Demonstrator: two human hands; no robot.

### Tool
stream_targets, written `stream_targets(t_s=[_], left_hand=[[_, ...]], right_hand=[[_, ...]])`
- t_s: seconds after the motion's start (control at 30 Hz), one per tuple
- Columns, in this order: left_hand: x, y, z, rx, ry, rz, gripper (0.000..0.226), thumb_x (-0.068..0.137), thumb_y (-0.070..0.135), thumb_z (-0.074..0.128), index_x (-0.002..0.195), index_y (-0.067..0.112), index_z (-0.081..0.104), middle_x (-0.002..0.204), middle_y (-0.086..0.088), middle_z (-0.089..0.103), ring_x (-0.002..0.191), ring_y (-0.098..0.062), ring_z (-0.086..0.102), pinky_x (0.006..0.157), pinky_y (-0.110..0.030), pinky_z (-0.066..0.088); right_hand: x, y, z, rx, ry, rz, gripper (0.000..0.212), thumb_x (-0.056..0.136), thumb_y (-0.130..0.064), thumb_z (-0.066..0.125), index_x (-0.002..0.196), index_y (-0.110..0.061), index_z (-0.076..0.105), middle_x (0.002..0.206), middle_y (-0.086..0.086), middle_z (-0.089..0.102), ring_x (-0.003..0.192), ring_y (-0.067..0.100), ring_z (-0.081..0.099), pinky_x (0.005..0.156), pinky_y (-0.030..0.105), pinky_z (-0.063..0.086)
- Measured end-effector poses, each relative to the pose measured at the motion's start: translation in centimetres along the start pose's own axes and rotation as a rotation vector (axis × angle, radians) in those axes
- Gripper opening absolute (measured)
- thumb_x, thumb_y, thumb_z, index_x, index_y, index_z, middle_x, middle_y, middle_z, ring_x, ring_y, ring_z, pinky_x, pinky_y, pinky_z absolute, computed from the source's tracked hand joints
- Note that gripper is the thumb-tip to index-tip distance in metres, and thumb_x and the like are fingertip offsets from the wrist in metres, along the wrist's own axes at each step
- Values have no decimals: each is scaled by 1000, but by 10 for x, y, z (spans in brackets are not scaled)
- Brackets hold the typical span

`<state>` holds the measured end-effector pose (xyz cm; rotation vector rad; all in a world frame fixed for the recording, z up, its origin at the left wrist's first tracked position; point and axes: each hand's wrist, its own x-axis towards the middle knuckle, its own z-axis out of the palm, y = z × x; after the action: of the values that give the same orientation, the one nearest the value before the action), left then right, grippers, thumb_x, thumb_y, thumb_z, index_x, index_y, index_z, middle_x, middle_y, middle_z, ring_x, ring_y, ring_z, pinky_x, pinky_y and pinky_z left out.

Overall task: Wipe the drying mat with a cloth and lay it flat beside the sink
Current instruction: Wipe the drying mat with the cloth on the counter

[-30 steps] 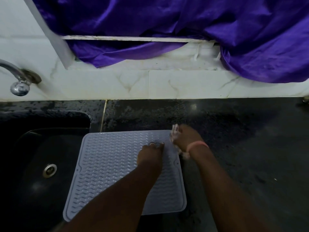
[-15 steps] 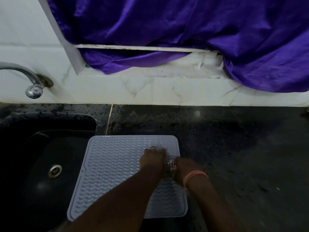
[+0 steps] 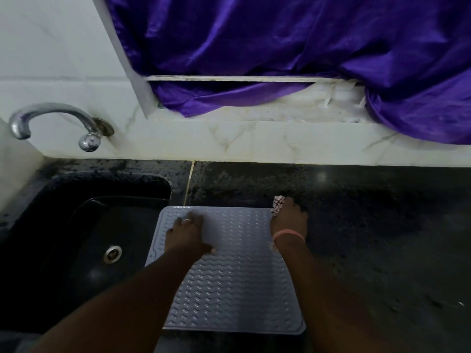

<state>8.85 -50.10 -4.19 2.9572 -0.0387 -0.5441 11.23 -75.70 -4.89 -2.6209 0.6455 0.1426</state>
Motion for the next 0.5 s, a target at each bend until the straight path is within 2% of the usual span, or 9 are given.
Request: stream_targets(t_s=[0.07, 0.13, 0.3, 0.4, 0.5], left_hand=[[4, -21, -2, -24, -99, -3, 114, 66, 64, 78, 156, 32, 16, 165, -4, 12, 149, -34, 15, 115, -54, 30], [5, -27, 0, -35, -132, 12, 115, 67, 62, 79, 157, 34, 12, 166, -3, 6, 151, -35, 11, 116, -55, 29], [4, -23, 8, -53, -75, 12, 108, 75, 50, 78, 156, 32, 10, 167, -4, 2, 151, -38, 7, 115, -57, 30], [5, -30, 8, -37, -88, 35, 107, 76, 56, 75, 156, 33, 8, 167, -4, 1, 150, -38, 8, 113, -56, 32], [6, -34, 11, -56, -53, 66, 105, 76, 58, 73, 155, 34, 8, 166, -5, 3, 150, -39, 10, 113, -56, 30]], right_hand=[[3, -5, 3, -9, 7, 48, 58, 90, -24, 67, 139, -9, 41, 132, 18, 57, 120, 42, 51, 96, 43, 46], [9, -11, 2, 14, -2, 103, 58, 89, -24, 67, 138, -7, 41, 132, 20, 56, 123, 43, 49, 95, 42, 46], [9, -52, 4, -42, -41, 96, 62, 90, -21, 67, 141, -2, 37, 127, 19, 62, 120, 38, 56, 104, 40, 40], [-2, -85, 18, -39, -70, 73, 58, 88, -22, 68, 137, -4, 42, 126, 19, 63, 124, 39, 51, 94, 39, 47], [-15, -118, 33, -43, -106, 21, 53, 87, -24, 69, 132, -6, 46, 127, 18, 62, 124, 38, 49, 95, 40, 49]])
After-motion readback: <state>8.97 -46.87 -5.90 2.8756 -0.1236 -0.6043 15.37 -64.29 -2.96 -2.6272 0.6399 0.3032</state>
